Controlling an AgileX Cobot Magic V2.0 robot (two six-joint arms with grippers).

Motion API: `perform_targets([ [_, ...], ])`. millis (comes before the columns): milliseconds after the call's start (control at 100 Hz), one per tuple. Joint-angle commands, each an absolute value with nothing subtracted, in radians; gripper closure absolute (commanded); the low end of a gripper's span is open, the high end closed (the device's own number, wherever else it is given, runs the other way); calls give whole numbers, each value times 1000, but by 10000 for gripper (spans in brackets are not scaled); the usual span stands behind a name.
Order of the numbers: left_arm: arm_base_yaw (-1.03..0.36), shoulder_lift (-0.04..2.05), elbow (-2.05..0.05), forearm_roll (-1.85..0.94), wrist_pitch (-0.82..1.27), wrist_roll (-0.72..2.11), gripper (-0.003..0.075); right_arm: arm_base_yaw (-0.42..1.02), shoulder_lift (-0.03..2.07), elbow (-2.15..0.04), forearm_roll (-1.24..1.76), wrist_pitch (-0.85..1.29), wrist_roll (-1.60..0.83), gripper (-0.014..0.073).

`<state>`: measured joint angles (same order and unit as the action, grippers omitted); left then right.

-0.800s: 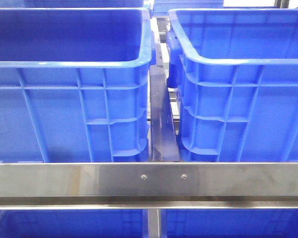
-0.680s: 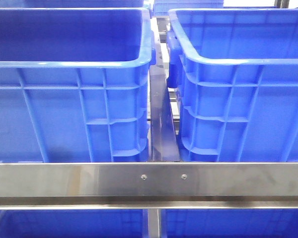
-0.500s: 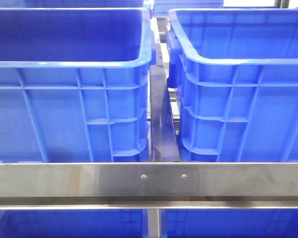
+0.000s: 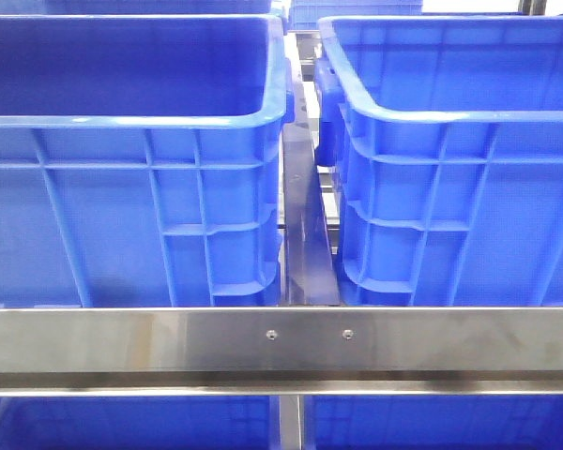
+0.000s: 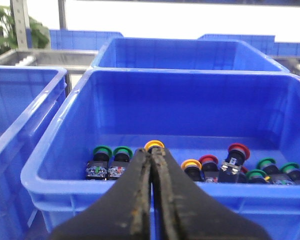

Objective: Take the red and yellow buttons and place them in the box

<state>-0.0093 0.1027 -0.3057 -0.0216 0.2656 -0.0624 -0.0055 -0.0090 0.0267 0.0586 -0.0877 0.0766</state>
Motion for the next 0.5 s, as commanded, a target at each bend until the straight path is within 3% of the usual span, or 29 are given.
perform_targets([
  [0, -5, 218, -446, -32, 316, -70, 739, -5, -36, 8, 47, -173, 73, 662],
  [250, -5, 556, -811, -33, 666, 23, 739, -5, -36, 8, 47, -173, 73, 662],
  [490, -7, 801, -1026, -44, 778, 42, 739, -5, -36, 8, 47, -173, 73, 662],
])
